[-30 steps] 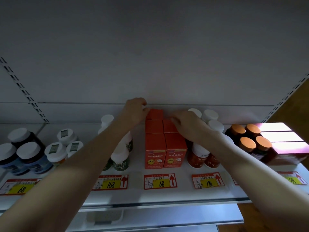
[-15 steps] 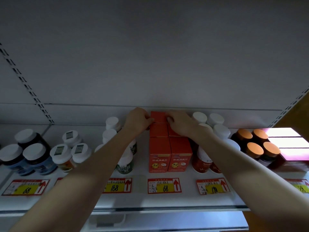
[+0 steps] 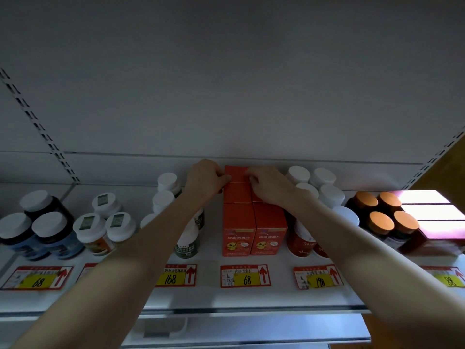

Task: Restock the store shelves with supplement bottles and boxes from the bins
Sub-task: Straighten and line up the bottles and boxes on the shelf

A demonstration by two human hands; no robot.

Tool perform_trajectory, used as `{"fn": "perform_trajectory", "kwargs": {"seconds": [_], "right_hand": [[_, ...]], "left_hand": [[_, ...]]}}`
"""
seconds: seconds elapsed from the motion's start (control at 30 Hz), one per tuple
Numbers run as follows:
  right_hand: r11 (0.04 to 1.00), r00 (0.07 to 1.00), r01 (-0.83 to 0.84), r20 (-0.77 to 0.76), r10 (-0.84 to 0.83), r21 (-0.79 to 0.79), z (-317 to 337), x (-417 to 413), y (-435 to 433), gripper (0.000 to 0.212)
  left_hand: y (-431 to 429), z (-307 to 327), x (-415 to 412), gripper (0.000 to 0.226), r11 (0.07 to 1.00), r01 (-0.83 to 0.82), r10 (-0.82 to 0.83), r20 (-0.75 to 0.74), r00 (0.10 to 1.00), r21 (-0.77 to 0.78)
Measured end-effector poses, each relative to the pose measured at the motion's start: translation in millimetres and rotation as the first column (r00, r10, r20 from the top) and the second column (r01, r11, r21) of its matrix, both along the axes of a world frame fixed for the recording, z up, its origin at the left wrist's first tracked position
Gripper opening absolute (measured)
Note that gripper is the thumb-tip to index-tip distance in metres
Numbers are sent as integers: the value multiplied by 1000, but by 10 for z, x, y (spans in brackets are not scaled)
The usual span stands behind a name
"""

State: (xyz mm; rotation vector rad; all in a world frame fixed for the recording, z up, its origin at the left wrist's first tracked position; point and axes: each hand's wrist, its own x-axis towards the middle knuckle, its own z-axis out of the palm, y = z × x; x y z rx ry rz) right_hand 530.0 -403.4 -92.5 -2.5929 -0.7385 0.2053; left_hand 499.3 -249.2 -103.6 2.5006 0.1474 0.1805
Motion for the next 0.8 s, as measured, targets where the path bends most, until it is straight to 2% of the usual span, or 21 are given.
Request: {"fn": "perform_trajectory", "kwargs": {"seconds": [0.13, 0.37, 0.53, 0.67, 0.8], "right_hand": [[1000, 1000, 9, 0, -9, -11, 3, 1, 4, 32], [1000, 999, -24, 24, 25, -12, -27, 19, -27, 30], [997, 988, -50, 148, 41, 55, -16, -66, -180, 24], [980, 967, -153, 224, 122, 127, 81, -315, -248, 20], [950, 931, -295, 255, 261, 103, 187, -617, -88, 20]], "left_hand": [[-5, 3, 6, 32, 1000, -14, 15, -15, 1000, 12], [-20, 4, 32, 35, 992, 4, 0, -30, 1000, 122], [67, -12, 82, 30, 996, -45, 37, 107, 994, 77], [198, 95, 84, 28, 992, -83, 66, 174, 983, 97], [427, 243, -14, 30, 992, -85, 65, 200, 978, 94]]}}
